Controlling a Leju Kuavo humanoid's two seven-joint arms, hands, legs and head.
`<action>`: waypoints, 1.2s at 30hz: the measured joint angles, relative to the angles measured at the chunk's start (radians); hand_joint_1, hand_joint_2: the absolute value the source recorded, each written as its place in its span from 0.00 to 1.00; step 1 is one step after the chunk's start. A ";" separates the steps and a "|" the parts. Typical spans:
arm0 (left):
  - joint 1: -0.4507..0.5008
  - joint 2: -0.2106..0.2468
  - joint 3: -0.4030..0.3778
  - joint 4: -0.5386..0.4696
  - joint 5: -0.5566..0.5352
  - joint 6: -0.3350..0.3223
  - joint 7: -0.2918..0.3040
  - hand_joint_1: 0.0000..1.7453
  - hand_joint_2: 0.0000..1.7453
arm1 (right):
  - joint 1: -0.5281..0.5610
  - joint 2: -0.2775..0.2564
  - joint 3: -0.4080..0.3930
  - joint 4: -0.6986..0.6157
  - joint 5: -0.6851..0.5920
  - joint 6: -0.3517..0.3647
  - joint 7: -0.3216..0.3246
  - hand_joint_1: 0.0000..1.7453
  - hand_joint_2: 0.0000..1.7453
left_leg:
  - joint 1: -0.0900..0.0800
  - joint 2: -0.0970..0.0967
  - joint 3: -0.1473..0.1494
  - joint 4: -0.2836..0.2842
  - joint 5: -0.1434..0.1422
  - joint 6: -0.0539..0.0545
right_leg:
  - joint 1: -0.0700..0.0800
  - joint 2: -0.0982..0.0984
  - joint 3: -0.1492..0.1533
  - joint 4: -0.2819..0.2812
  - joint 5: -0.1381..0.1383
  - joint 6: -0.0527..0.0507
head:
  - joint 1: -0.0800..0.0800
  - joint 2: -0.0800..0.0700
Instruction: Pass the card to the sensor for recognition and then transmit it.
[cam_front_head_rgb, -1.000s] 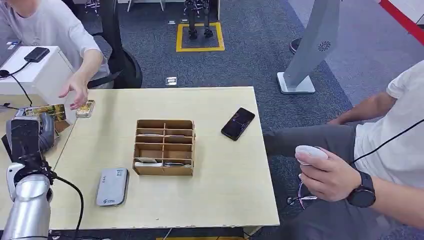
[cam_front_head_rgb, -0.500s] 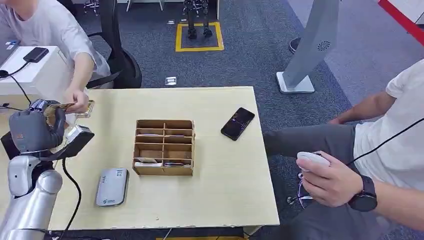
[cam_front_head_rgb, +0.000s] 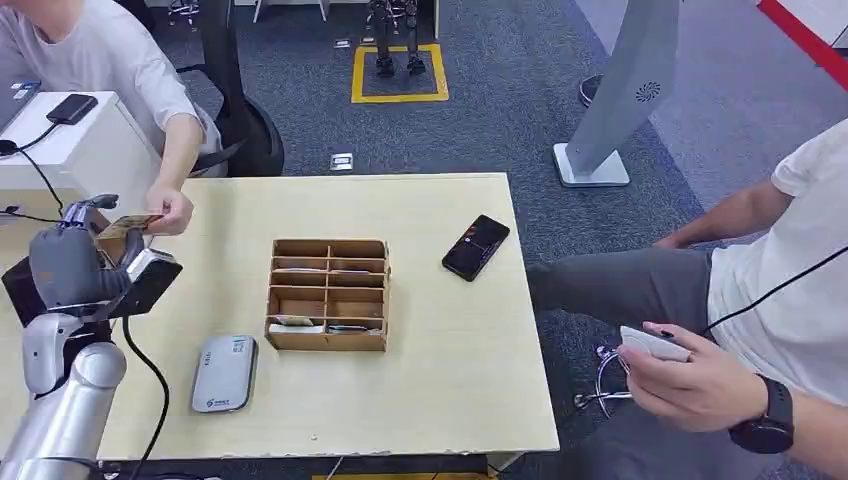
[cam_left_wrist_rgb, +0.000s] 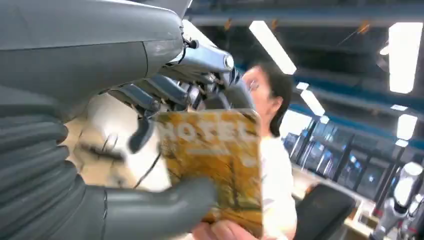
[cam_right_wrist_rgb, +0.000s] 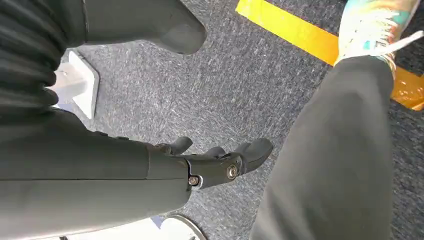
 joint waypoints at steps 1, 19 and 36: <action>0.000 -0.003 0.000 0.000 0.013 -0.007 0.002 0.00 1.00 | 0.000 0.000 0.000 0.000 0.000 -0.002 0.000 0.00 1.00 | 0.000 0.000 0.000 0.000 0.000 0.000 | 0.000 0.000 0.000 0.000 0.000 0.000 | 0.000 0.000; 0.212 -0.029 -0.105 -0.271 0.137 -0.302 -0.142 0.00 1.00 | 0.015 0.000 -0.010 0.001 -0.037 -0.020 -0.021 0.00 1.00 | 0.000 0.001 -0.001 0.000 -0.001 0.000 | 0.000 0.001 -0.001 -0.001 -0.001 0.001 | 0.000 0.000; 0.398 0.026 -0.309 -0.609 0.235 -0.463 -0.256 0.00 1.00 | 0.023 -0.008 -0.024 0.002 -0.053 -0.028 -0.041 0.00 1.00 | -0.001 0.001 -0.002 0.000 -0.001 0.001 | 0.000 0.000 -0.001 -0.001 0.000 0.000 | 0.000 0.000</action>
